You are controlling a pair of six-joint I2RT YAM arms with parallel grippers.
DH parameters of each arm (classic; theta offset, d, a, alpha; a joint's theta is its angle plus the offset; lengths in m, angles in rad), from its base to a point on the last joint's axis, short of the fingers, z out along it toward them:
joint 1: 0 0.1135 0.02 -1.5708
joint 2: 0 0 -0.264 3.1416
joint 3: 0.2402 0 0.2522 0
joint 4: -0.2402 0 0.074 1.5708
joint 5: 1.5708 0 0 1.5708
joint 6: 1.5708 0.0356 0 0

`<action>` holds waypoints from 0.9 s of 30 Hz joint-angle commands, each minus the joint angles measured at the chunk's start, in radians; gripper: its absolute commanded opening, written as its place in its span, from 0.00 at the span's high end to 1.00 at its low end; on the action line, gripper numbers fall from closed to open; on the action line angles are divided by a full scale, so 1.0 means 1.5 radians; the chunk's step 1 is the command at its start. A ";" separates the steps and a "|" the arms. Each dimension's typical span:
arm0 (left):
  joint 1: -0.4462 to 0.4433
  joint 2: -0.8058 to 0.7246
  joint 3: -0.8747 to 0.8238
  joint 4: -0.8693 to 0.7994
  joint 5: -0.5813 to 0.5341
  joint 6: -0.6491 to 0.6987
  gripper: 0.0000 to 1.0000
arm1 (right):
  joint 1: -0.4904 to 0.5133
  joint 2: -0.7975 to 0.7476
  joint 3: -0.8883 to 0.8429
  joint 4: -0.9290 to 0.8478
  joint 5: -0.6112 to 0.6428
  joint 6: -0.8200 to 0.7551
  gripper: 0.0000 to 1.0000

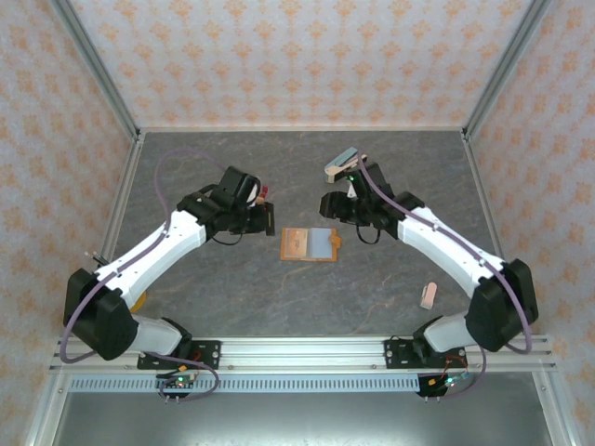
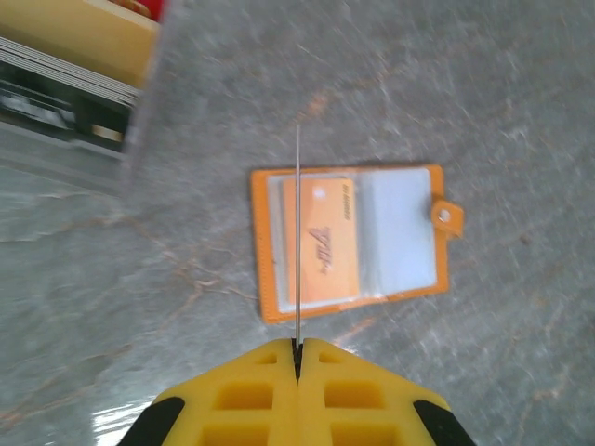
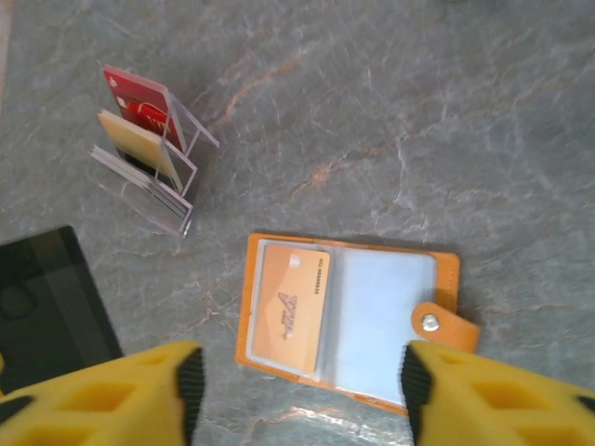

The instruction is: Take the credit cards out of the card holder

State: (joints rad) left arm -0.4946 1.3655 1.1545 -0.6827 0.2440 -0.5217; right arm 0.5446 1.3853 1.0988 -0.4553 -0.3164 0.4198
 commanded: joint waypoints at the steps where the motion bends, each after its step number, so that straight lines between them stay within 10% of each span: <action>1: 0.007 -0.019 0.024 -0.078 -0.140 -0.056 1.00 | 0.003 -0.028 -0.036 0.000 0.065 0.011 0.29; 8: 0.008 -0.018 0.022 -0.130 -0.292 -0.220 1.00 | 0.002 -0.068 -0.075 -0.008 0.137 0.009 0.09; 27: 0.008 0.157 0.109 -0.109 -0.307 -0.560 1.00 | 0.003 -0.080 -0.152 0.063 0.099 -0.012 0.00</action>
State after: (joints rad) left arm -0.4896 1.5776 1.2709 -0.8013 -0.1654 -1.2690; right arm 0.5446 1.2823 0.8852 -0.3927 -0.1665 0.4290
